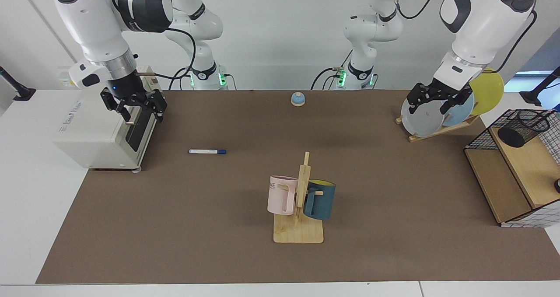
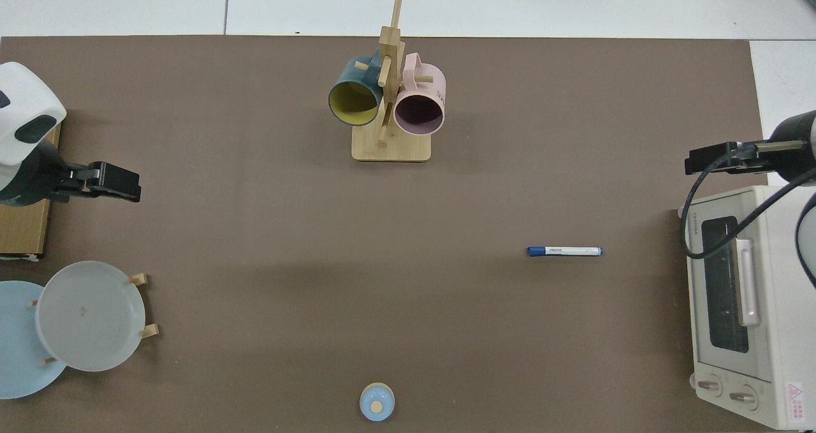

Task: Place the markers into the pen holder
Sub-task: 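Reach the right gripper down to the white blue-capped marker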

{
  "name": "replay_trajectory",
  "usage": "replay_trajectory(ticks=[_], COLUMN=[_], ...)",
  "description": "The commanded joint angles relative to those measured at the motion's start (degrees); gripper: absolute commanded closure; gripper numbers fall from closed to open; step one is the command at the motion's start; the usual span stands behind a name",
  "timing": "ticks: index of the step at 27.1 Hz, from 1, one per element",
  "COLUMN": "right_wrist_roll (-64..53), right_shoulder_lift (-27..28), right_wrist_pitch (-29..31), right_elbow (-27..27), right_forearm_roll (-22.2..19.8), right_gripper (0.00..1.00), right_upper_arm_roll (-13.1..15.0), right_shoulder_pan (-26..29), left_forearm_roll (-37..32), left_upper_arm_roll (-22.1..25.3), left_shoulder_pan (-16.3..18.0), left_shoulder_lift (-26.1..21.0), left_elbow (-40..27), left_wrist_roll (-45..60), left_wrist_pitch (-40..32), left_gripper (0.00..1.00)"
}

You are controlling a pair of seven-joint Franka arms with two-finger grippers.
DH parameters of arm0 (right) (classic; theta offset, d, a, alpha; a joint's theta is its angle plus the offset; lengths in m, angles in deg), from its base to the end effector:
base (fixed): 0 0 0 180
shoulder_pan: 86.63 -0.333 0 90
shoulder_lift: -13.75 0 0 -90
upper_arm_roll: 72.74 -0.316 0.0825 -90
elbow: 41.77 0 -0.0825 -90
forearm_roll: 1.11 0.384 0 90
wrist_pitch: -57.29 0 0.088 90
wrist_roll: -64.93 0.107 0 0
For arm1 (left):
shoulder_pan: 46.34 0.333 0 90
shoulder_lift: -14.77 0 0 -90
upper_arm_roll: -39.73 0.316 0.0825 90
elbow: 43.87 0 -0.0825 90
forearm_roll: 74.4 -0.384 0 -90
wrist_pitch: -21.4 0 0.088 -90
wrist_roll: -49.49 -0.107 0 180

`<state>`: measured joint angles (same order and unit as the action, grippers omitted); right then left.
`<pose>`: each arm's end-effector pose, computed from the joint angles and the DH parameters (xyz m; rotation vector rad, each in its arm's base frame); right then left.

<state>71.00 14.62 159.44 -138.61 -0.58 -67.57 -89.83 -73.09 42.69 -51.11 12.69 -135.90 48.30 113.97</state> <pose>0.5746 -0.0186 0.5781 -3.1209 0.2217 -0.1209 0.5675 -0.0208 0.5913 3.1195 -0.0796 -0.0420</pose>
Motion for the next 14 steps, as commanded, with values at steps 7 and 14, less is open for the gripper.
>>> replay_trajectory(ticks=[7, 14], right_wrist_roll=[27.6, 49.9], right_shoulder_lift=[-1.8, -2.7], right_wrist_pitch=[5.8, 10.7], right_elbow=[-15.5, -23.1], right_forearm_roll=[7.7, 9.0], right_gripper=[0.00, 0.00], right_upper_arm_roll=[-0.4, -0.4], right_shoulder_pan=[1.3, 1.4], left_forearm_roll=[0.0, 0.0], left_upper_arm_roll=[0.2, 0.4], left_shoulder_pan=[0.1, 0.1], left_shoulder_lift=[1.2, 1.3], left_elbow=[-2.3, -2.7], left_wrist_roll=[-0.7, -0.7], left_wrist_pitch=[1.6, 1.7], left_gripper=[0.00, 0.00])
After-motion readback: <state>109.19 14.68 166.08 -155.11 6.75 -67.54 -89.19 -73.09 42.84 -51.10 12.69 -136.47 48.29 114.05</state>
